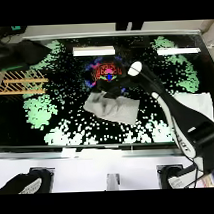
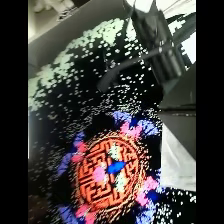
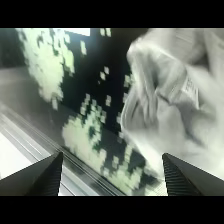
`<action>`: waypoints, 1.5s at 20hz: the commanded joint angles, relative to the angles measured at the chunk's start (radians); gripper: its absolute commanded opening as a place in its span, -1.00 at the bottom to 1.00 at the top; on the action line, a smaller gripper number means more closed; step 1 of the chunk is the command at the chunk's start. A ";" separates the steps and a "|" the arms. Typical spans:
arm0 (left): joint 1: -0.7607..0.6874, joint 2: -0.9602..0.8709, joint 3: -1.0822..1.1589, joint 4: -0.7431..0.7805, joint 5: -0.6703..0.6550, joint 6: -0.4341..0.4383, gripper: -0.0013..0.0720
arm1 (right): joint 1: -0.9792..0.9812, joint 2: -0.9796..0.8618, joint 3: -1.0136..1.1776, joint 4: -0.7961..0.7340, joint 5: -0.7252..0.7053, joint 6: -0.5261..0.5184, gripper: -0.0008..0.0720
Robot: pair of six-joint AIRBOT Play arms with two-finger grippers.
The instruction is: Fold the shirts.
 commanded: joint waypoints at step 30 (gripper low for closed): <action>0.035 0.069 -0.013 0.093 -0.096 -0.025 -0.85 | -0.350 0.111 -0.177 -0.065 0.249 -0.248 -0.91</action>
